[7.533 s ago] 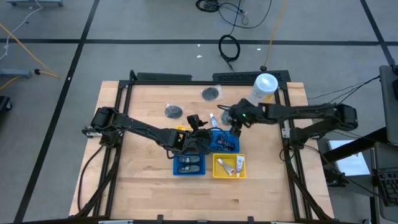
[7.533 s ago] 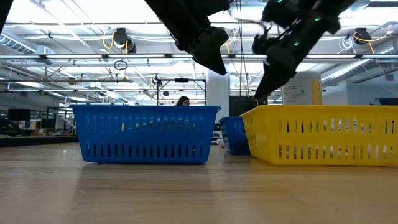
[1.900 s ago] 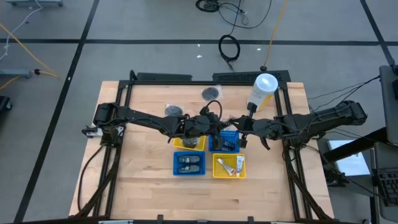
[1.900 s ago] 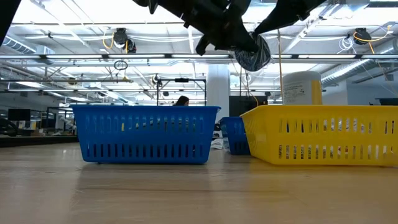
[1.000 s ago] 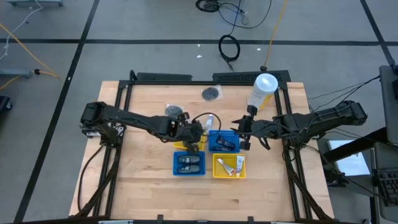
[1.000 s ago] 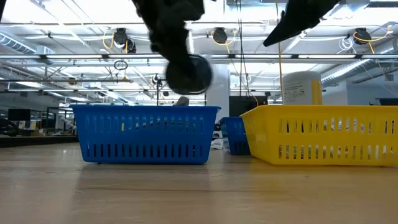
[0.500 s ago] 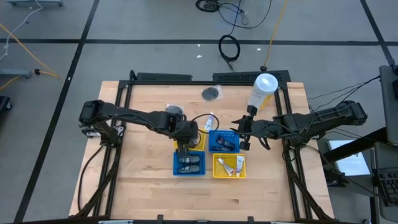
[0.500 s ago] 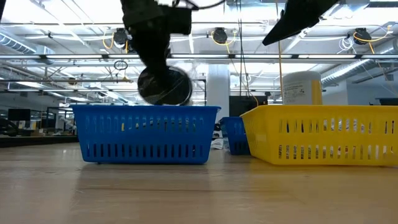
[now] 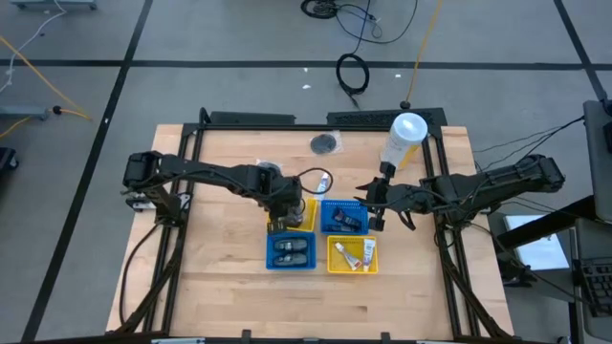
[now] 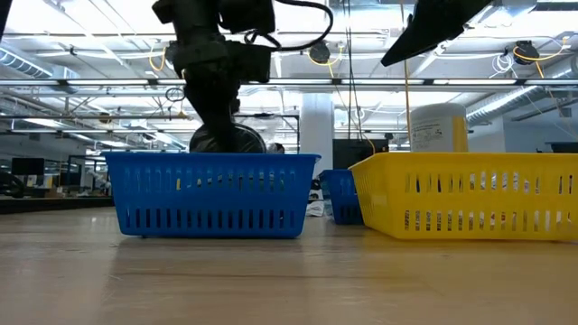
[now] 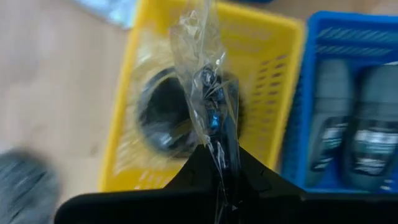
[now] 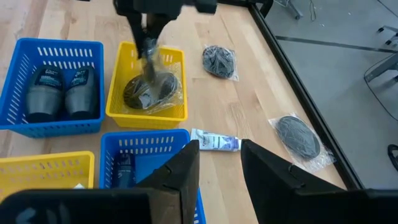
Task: Pick & Place Travel size toiletries
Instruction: Put the black hairbrush into the top yellow basket
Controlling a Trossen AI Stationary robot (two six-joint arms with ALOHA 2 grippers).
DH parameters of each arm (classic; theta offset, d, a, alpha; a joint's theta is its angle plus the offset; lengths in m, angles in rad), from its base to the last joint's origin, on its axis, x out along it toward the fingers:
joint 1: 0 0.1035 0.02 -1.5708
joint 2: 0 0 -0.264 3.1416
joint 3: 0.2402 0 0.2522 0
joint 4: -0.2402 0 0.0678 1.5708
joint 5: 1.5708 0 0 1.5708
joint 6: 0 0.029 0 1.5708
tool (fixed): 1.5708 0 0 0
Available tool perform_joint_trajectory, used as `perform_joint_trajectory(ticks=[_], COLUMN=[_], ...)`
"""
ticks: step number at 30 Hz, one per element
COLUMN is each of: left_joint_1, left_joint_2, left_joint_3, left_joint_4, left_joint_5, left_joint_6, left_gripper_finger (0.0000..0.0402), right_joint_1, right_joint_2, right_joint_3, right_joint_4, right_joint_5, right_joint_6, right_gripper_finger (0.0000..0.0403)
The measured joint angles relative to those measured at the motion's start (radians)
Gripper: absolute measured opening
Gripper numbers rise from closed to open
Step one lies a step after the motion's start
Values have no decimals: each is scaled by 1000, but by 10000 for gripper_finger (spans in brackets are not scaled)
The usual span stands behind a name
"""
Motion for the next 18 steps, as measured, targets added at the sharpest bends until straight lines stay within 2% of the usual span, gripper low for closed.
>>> perform_joint_trajectory(ticks=[2, 9, 15, 18], left_joint_1=[1, 4, 3, 4], left_joint_2=[0, 0, 0, 0], left_joint_3=[-13, -16, -16, -16], left_joint_4=[36, 43, 63, 75], left_joint_5=[42, 48, 59, 49], left_joint_6=[26, 40, 32, 27], left_gripper_finger=[11, 39, 17, 20], right_joint_1=[0, 0, 0, 0], right_joint_2=[0, 0, 0, 0], right_joint_3=[0, 0, 0, 0], right_joint_4=[0, 0, 0, 0], right_joint_5=[0, 0, 0, 0], right_joint_6=[0, 0, 3, 4], right_gripper_finger=[112, 108, 108, 106])
